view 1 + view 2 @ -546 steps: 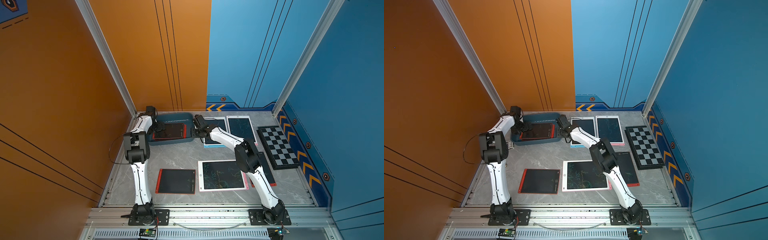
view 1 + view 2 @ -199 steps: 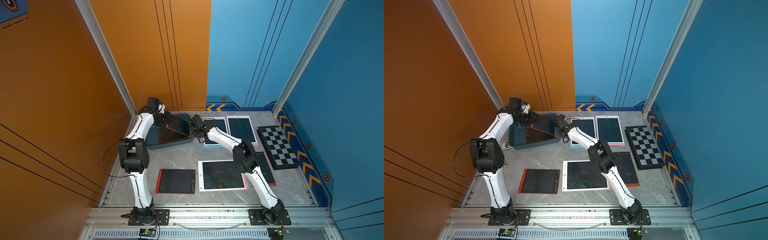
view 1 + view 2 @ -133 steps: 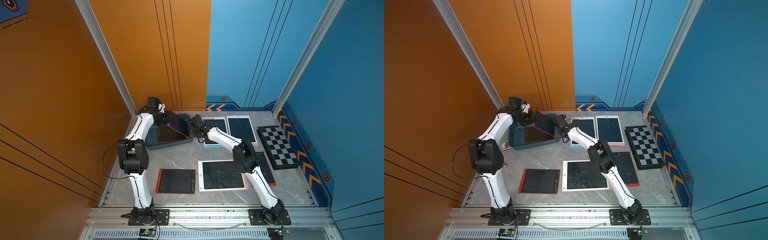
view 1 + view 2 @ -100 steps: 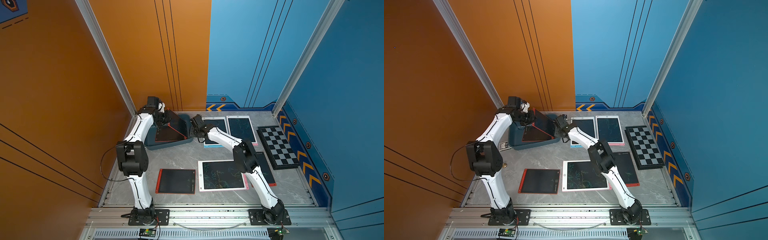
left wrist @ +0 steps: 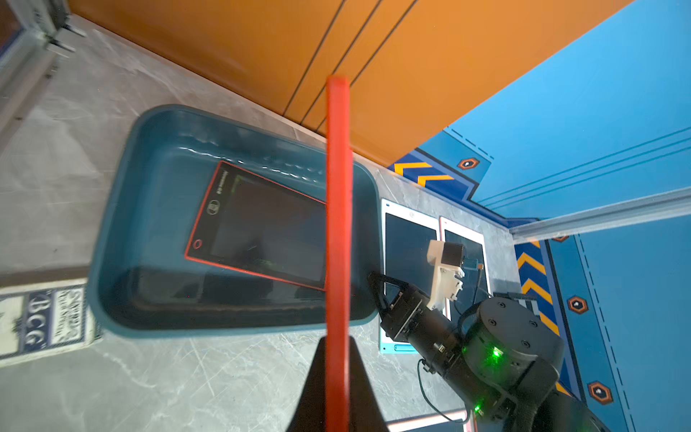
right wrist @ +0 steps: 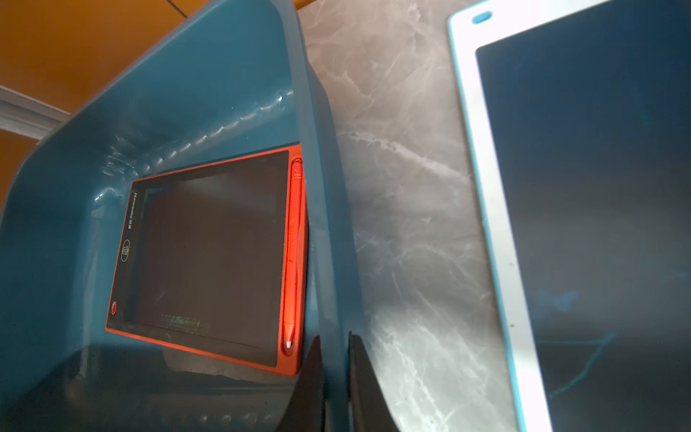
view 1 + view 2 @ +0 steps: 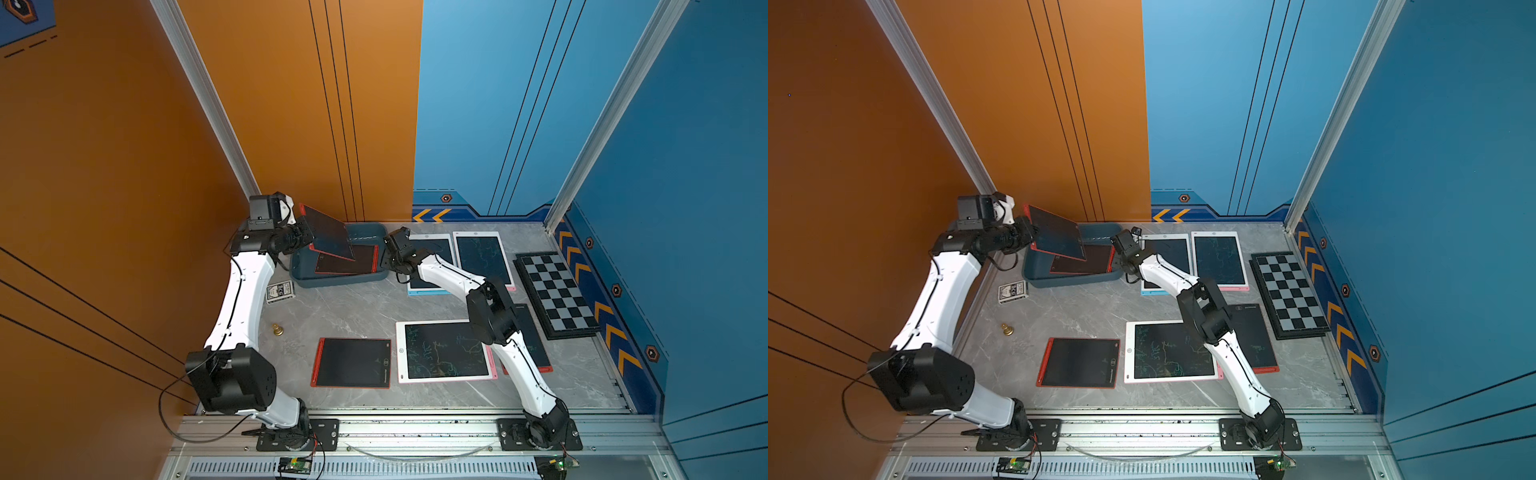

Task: Take out the writing tablet from the storage box
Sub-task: Pick up the writing tablet from the storage box.

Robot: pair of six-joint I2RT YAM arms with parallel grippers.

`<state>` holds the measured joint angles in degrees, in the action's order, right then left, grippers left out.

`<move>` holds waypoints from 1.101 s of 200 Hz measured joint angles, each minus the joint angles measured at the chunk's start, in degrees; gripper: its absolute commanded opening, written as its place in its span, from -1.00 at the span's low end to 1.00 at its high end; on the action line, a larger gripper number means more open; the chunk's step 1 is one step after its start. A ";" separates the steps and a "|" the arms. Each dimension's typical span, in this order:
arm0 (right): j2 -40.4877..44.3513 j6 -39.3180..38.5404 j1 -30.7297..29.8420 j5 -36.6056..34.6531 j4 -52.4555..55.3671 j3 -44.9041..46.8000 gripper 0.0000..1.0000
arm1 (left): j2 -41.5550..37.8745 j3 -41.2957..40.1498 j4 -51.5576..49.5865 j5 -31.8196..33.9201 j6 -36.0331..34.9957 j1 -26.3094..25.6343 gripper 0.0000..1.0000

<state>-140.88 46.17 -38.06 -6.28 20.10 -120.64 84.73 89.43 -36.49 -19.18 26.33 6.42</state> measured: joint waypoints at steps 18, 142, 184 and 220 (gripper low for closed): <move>-0.83 0.57 0.50 -0.31 -0.79 -0.94 -0.79 | -3.82 -3.34 0.15 0.74 0.79 1.60 -1.00; -12.55 1.53 4.22 0.13 -2.80 -18.36 -0.74 | -19.98 -16.83 -0.09 -5.64 5.09 4.02 -1.00; -14.21 2.34 4.76 0.48 -4.83 -20.11 -0.40 | -20.98 -21.64 -0.07 -10.27 6.21 2.71 -1.00; -14.71 1.60 5.14 1.90 -5.09 -20.20 -0.13 | -20.63 -24.61 -0.20 -12.02 6.36 0.04 -1.00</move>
<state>-155.59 47.77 -32.93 -4.38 15.00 -140.84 64.10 64.82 -36.69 -31.20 32.69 6.46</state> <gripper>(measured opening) 0.399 0.077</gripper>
